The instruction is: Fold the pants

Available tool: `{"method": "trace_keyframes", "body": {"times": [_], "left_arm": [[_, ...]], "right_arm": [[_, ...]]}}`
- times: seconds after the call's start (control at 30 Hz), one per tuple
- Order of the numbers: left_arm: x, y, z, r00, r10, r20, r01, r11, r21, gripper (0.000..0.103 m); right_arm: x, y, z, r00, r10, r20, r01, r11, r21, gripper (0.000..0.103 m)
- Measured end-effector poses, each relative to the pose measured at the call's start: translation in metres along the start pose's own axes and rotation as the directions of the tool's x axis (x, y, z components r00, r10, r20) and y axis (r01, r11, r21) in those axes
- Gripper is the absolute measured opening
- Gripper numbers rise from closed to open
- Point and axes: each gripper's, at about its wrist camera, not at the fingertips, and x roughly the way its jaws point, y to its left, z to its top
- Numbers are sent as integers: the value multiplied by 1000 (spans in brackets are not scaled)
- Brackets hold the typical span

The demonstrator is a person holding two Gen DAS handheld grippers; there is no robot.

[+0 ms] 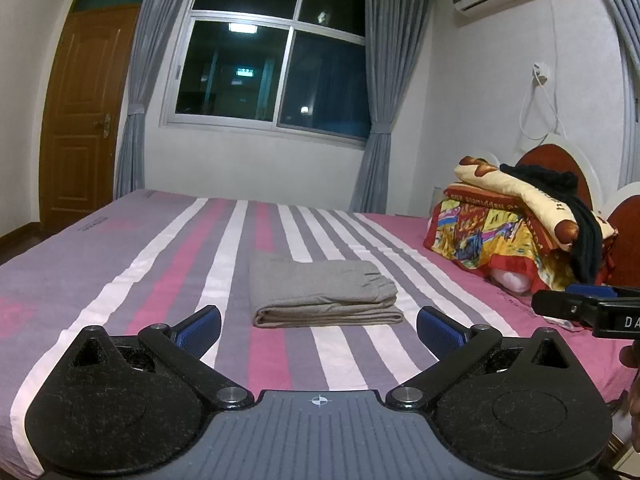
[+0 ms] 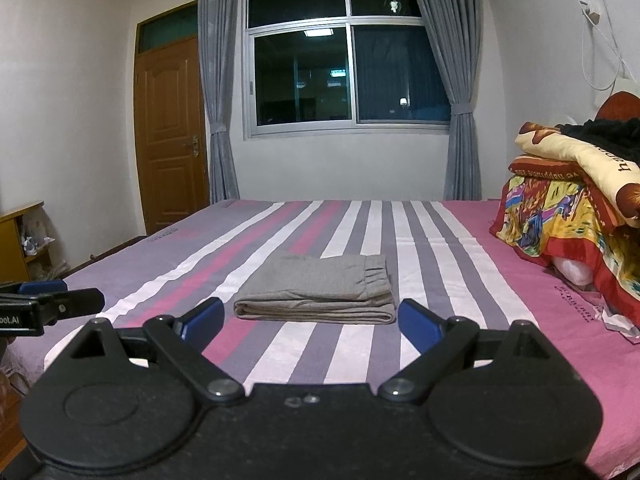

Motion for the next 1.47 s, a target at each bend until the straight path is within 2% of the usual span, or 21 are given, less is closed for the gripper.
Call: {"method": "trace_keyframes", "body": {"times": [1.07, 1.33, 1.47], "left_arm": [[-1, -1, 1, 1000, -1, 4, 1, 1000, 6, 103], [-4, -4, 9, 1000, 1, 16, -2, 999, 39, 103], [-4, 0, 12, 1000, 0, 27, -1, 1000, 18, 103]], "right_arm": [[-2, 1, 0, 1000, -1, -3, 1, 1000, 3, 94], [-2, 0, 0, 1000, 0, -4, 0, 1000, 2, 94], [0, 0, -2, 1000, 3, -11, -3, 1000, -5, 94]]}}
